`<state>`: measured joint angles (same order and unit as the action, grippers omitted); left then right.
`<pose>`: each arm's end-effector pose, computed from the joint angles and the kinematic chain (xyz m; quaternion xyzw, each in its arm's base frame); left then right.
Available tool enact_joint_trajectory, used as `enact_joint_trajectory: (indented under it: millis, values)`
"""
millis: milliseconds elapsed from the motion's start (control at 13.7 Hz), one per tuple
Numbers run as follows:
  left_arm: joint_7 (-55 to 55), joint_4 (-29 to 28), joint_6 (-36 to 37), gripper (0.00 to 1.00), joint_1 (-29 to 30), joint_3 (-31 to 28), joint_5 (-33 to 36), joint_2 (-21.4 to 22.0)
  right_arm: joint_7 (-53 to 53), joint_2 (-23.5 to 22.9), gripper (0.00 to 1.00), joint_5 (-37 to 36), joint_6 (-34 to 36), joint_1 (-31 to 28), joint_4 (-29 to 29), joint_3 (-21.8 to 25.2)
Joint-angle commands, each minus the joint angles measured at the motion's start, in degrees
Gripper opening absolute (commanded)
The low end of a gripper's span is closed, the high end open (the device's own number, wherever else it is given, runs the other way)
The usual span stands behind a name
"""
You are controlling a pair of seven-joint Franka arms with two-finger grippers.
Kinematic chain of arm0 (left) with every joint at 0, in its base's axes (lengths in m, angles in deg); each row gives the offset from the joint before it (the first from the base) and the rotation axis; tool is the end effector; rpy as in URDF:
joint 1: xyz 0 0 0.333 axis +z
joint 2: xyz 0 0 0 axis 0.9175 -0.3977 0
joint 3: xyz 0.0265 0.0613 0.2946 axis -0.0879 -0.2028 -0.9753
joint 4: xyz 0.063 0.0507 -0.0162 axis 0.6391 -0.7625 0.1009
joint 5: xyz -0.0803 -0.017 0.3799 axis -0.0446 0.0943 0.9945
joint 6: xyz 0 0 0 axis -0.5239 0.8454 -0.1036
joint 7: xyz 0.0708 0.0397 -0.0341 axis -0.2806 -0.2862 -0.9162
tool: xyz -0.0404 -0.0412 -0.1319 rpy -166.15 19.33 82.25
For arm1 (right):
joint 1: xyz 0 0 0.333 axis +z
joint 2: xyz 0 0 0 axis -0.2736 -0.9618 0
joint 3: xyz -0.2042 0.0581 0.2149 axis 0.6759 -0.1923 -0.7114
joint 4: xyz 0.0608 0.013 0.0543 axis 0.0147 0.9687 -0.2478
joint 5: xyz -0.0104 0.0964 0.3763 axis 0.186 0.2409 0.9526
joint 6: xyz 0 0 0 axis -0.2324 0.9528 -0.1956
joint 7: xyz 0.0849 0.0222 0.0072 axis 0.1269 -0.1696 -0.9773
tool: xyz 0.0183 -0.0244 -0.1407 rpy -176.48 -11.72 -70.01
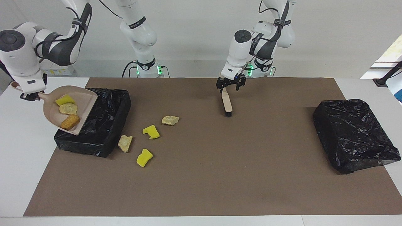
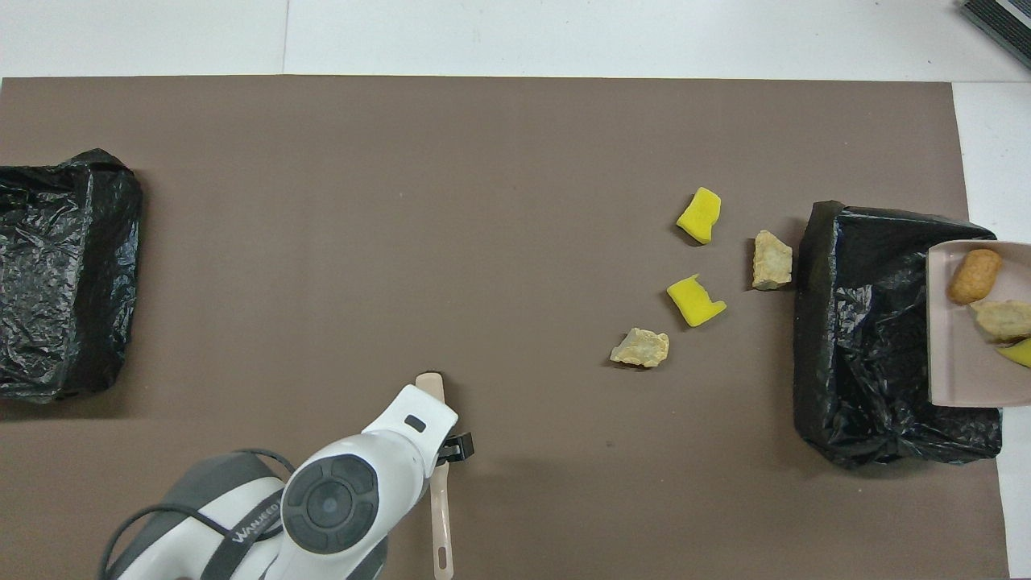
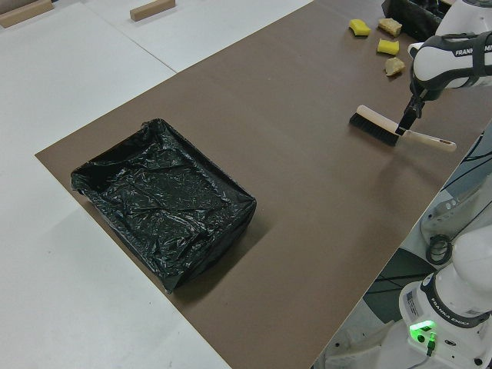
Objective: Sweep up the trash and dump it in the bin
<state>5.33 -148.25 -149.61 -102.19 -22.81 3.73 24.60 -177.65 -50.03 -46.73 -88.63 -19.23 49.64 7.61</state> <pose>0.3525 -0.3008 0.3429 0.9980 0.0586 -0.0099 0.0219 0.5206 -0.2786 0.4561 0.7317 0.6325 -0.2193 0.1284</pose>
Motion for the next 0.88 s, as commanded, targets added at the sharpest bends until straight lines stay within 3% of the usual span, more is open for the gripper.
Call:
enact_joint_trajectory:
  millis: [0,293,585,805]
  values:
    - [7.04,6.51,4.77,1.00,4.31,0.30,-0.34,-3.48,5.73,3.97,0.00,-7.15,0.10,3.46,4.94,-0.41]
    - [15.21,13.89,8.37,1.00,13.01,0.30,0.02,-5.23,17.42,6.26,0.00,-18.16,6.41,12.77,7.50,-0.32]
    - [18.47,22.50,10.92,1.00,21.27,0.30,0.10,-8.22,19.64,6.52,0.00,-25.35,9.68,17.35,7.33,-0.32]
    - [30.83,27.78,15.66,1.00,26.90,0.30,0.10,-9.19,19.21,6.35,0.00,-33.36,9.33,18.15,5.32,-0.59]
